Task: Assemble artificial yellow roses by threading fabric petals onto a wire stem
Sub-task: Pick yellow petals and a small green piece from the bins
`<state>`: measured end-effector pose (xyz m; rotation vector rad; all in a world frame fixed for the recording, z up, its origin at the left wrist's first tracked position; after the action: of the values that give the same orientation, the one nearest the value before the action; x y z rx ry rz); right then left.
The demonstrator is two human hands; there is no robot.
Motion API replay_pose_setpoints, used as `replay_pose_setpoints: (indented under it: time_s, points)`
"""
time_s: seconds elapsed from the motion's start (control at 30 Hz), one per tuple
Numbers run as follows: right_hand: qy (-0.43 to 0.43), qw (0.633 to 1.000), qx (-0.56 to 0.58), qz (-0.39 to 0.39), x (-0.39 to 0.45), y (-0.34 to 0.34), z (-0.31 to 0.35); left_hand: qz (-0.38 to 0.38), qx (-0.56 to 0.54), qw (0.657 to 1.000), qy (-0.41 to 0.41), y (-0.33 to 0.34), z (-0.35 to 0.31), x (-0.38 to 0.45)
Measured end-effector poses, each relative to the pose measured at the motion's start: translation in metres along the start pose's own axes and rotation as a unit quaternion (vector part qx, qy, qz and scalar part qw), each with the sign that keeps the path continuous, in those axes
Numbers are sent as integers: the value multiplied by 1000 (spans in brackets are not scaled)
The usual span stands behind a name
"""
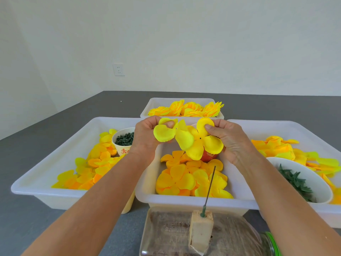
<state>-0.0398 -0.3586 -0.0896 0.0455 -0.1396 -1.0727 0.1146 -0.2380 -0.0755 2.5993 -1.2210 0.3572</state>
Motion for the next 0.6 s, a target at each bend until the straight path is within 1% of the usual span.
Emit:
replay_pose_setpoints:
  time_s: [0.1,0.23,0.37,0.5,0.6]
  points:
    - [-4,1000,-27,-8,-1,-1,0,-1,4,1000,-13,0,3,0]
    - [-25,995,-98,-29,0,-5,0,-2,6,1000,-15,-1,5,1]
    - [0,984,-178,-19,3,-7,-8,51,-4,998,-22,6,4,-1]
    - [12,952,-306,21,2,-6,-13,82,75,994,-26,10,8,-3]
    - [30,931,-359,58,0,-4,-16,115,138,983,-48,13,14,-5]
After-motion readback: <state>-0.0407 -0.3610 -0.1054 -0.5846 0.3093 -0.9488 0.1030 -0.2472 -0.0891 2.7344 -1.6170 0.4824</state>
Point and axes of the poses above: each hand's wrist, its own x-axis towards the middle knuckle, its own y-axis out of the palm, z = x × y, the point moved 5 cm from there along x, towards the middle knuckle, and after that the axes turned 2 degrees about -z, right-handed, at the moved point
